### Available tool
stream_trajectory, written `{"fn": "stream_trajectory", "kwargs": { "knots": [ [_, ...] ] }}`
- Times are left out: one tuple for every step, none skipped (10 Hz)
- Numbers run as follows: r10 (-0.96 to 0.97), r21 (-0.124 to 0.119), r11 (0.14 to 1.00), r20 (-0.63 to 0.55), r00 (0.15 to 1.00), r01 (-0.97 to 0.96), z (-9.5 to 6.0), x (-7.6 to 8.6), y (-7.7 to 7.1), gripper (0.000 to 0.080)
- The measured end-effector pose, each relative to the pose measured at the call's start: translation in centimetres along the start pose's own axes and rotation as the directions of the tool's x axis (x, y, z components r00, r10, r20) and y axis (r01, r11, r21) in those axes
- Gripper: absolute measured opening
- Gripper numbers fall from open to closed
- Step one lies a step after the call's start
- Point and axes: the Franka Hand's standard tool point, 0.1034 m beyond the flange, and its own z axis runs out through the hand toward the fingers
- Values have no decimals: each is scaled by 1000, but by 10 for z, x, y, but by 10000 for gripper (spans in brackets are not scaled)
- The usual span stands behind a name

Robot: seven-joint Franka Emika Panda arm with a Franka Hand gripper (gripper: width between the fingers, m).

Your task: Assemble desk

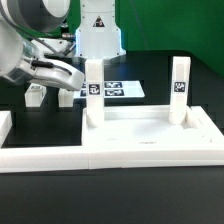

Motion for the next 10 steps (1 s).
{"fn": "stream_trajectory", "kwargs": {
  "knots": [
    [-1, -3, 1000, 5, 1000, 1, 3, 1, -2, 649],
    [-1, -6, 1000, 9, 1000, 1, 7, 2, -3, 649],
    [1, -9, 1000, 13, 1000, -1, 10, 4, -2, 649],
    [1, -15, 1000, 9, 1000, -1, 14, 8, -2, 649],
    [4, -19, 1000, 12, 1000, -3, 18, 10, -1, 649],
    [4, -20, 1000, 13, 1000, -4, 18, 10, -1, 649],
    [5, -20, 1000, 13, 1000, -4, 18, 10, -1, 639],
    [5, -20, 1000, 13, 1000, -4, 18, 10, 0, 639],
    [5, -19, 1000, 13, 1000, -4, 18, 10, 0, 441],
    [5, -19, 1000, 13, 1000, -5, 18, 10, 0, 305]
  ]
}}
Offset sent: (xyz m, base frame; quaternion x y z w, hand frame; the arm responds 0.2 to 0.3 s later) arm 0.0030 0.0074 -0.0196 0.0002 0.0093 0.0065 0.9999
